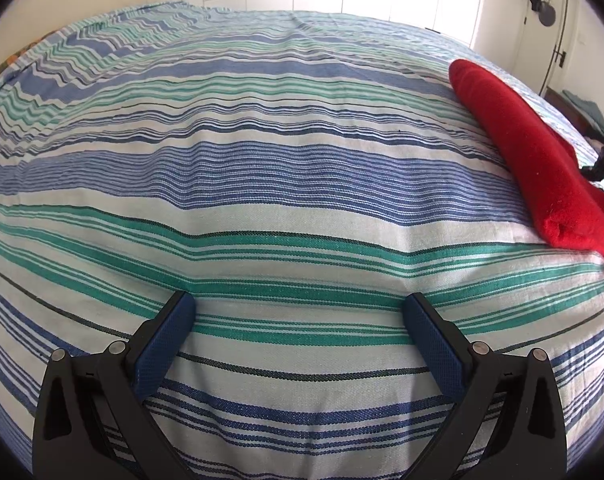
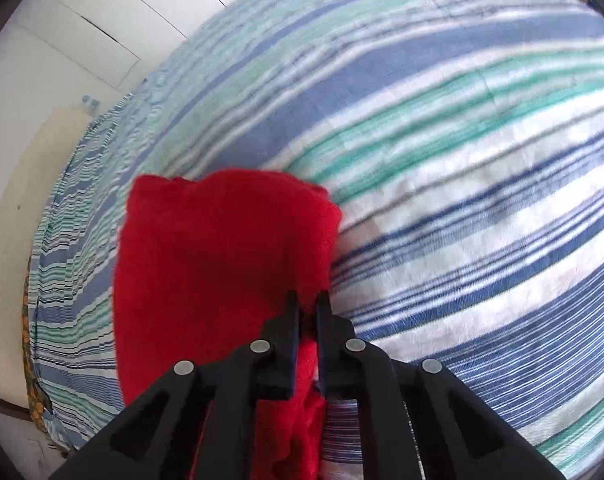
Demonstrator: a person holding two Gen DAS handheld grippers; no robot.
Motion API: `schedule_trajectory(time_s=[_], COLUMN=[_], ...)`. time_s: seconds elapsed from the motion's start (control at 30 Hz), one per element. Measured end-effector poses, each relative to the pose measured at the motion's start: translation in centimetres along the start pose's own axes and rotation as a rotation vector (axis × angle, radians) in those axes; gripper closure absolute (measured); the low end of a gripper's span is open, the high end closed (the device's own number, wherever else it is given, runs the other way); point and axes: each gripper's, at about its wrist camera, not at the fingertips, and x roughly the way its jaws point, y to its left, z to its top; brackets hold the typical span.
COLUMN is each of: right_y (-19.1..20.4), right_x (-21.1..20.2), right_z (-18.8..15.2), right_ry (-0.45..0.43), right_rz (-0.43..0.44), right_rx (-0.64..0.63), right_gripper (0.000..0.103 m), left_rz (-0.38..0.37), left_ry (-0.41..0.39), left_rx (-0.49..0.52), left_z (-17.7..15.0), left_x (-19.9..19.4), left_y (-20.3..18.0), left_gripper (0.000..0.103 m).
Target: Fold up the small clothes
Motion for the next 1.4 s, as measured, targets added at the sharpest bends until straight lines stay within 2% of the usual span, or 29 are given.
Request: schedule_trajectory(time_s=[0.07,0.17,0.2,0.3,0.33,0.37,0.43,0.47,0.53,0.6,0.63,0.67,0.73,0.8,0.87,0.9,0.93,1.0,1.07,1.13,1.17,1.2,1.23,1.3,1.4], right_y=[-0.3,1.8,2.9,5.1,5.2,5.1,3.8,2.5,1.1,0.7,0.9,1.1,0.8,0.0,-1.3,-2.0,-2.6,-3.1,-3.1,-3.1,-2.9,-2.4,-1.8,-1.6,-1.7], right_x=[-1.7,-5.7,-7.1,-9.7,-9.4,-8.2,-4.4,-2.7,-2.9,-4.1,-5.0,-5.9,-8.0,-9.1,-9.4,-9.6,-9.6,-9.9,-10.3,-10.0,-9.2,-7.9,-6.3,-3.4,0.7], right_z=[0.0,-0.9,-1.8,-5.7,-6.9,-8.0,-9.1,-9.6,-9.7,-9.5,-9.7,-9.9,-10.6,-11.3,-11.6,-11.5,-11.4,-10.6,-9.1,-6.9,-5.5,-4.2,-2.9,-0.6,2.0], right_ry=[-0.048,-0.127,-0.153,-0.170,-0.153,-0.125,-0.050,-0.014,-0.058,-0.073,-0.089,-0.114,-0.183,-0.210,-0.204,-0.199,-0.189,-0.179,-0.195,-0.194,-0.172,-0.141,-0.111,-0.082,-0.019], right_rz=[0.010,-0.003,0.026,0.204,0.218,0.197,0.073,0.036,0.081,0.081,0.068,0.049,0.037,0.033,0.037,0.039,0.045,0.076,0.136,0.224,0.273,0.309,0.325,0.300,0.335], right_rx=[-0.005,-0.141,-0.196,-0.321,-0.343,-0.360,-0.352,-0.332,-0.291,-0.271,-0.282,-0.299,-0.326,-0.325,-0.307,-0.293,-0.276,-0.251,-0.231,-0.187,-0.157,-0.134,-0.115,-0.084,-0.001], right_gripper=[0.071,0.070,0.070,0.071,0.071,0.071,0.071,0.077,0.080,0.076,0.069,0.054,0.039,0.035,0.035,0.035,0.035,0.035,0.033,0.026,0.018,0.017,0.017,0.017,0.018], left_rz=[0.002,0.003,0.003,0.005,0.006,0.007,0.009,0.010,0.011,0.013,0.014,0.013,0.013,0.016,0.021,-0.008,-0.078,-0.294,-0.382,-0.413,-0.424,-0.417,-0.393,-0.355,-0.401], left_ry=[-0.001,-0.001,-0.001,0.001,0.002,0.004,0.007,0.009,0.009,0.009,0.010,0.009,0.011,0.019,0.075,0.123,0.141,0.103,0.083,0.100,0.134,0.172,0.201,0.254,0.304], left_rx=[0.001,0.002,0.002,0.003,0.004,0.005,0.006,0.007,0.007,0.009,0.009,0.009,0.009,0.009,0.017,0.016,-0.013,-0.125,-0.132,-0.065,-0.027,0.008,0.035,0.065,0.041], left_z=[0.0,0.0,0.0,0.0,0.1,0.1,0.2,0.2,0.3,0.3,0.3,0.3,0.3,0.4,1.2,2.2,3.1,5.5,7.9,10.0,10.7,11.0,11.0,10.7,10.3], left_x=[0.0,0.0,-0.1,-0.1,-0.1,-0.1,-0.1,-0.1,-0.1,-0.1,-0.1,-0.1,-0.1,-0.1,-0.2,-0.5,-0.9,-2.5,-3.0,-2.0,-0.8,0.6,1.9,4.0,5.3], left_y=[0.0,0.0,0.1,0.0,0.0,0.0,0.0,0.0,0.0,0.0,0.0,0.0,-0.1,-0.1,-0.4,-0.4,-0.2,0.1,-1.3,-4.3,-5.8,-7.4,-8.6,-10.3,-11.4], left_gripper=[0.001,0.001,0.001,0.001,0.001,0.001,0.001,0.001,0.001,0.001,0.001,0.001,0.001,0.001,0.001,0.001,0.003,0.002,0.001,0.001,0.001,0.001,0.002,0.002,0.002])
